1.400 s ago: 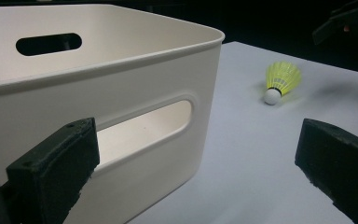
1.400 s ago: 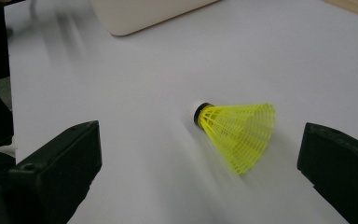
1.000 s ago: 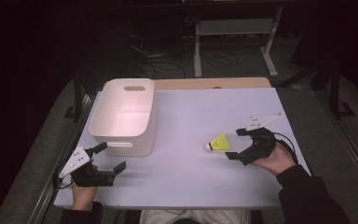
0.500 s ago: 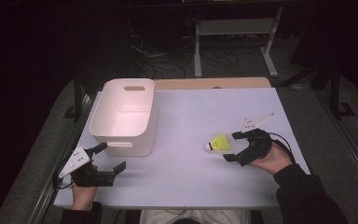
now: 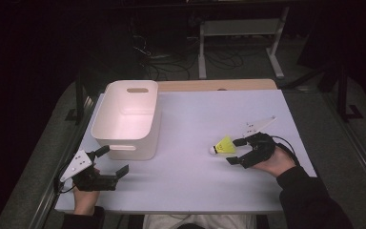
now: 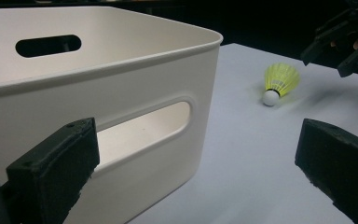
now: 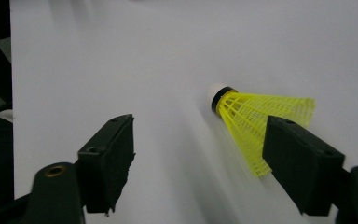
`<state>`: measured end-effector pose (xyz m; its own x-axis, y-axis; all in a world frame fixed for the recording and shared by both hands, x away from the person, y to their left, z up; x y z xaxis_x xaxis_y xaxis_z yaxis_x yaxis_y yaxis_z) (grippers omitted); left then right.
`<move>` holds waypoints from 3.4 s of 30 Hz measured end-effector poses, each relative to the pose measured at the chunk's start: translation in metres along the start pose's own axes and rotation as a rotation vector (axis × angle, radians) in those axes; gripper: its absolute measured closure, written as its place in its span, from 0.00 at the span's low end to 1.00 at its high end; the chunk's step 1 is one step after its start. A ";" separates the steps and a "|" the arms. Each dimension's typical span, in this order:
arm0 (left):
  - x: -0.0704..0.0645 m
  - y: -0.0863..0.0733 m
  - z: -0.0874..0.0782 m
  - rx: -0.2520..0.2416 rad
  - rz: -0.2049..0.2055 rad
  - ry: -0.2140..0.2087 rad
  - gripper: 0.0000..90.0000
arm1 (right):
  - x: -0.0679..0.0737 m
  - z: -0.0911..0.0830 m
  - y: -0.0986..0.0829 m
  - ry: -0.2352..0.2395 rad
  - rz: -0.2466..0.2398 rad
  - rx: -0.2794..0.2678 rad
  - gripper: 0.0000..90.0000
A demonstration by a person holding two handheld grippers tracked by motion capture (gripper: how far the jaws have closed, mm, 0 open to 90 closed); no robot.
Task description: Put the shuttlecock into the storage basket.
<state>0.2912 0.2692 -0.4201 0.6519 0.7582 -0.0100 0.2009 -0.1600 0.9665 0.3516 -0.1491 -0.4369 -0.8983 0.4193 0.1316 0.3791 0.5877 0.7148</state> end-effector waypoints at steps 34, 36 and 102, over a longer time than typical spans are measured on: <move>-0.001 0.000 0.000 -0.002 -0.005 -0.005 0.00 | -0.011 0.016 -0.018 0.052 0.061 0.116 0.99; -0.001 0.000 0.000 -0.001 -0.005 -0.005 0.00 | -0.013 0.018 -0.019 0.053 0.067 0.115 0.99; -0.001 0.000 -0.001 0.000 -0.005 -0.013 0.00 | -0.068 0.026 0.011 -0.006 0.108 0.139 0.99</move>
<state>0.2896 0.2686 -0.4201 0.6603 0.7508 -0.0182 0.2044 -0.1564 0.9663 0.4227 -0.1528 -0.4559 -0.8495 0.4891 0.1977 0.5005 0.6290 0.5949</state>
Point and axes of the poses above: each handheld gripper's, and its own axes: z roughly forward along the jaws, y roughly out of its top, x roughly to its left, the point moved 6 cm from there along z, roughly forward along the jaws, and after that the axes turned 2 degrees about y, right-handed, at the moved point
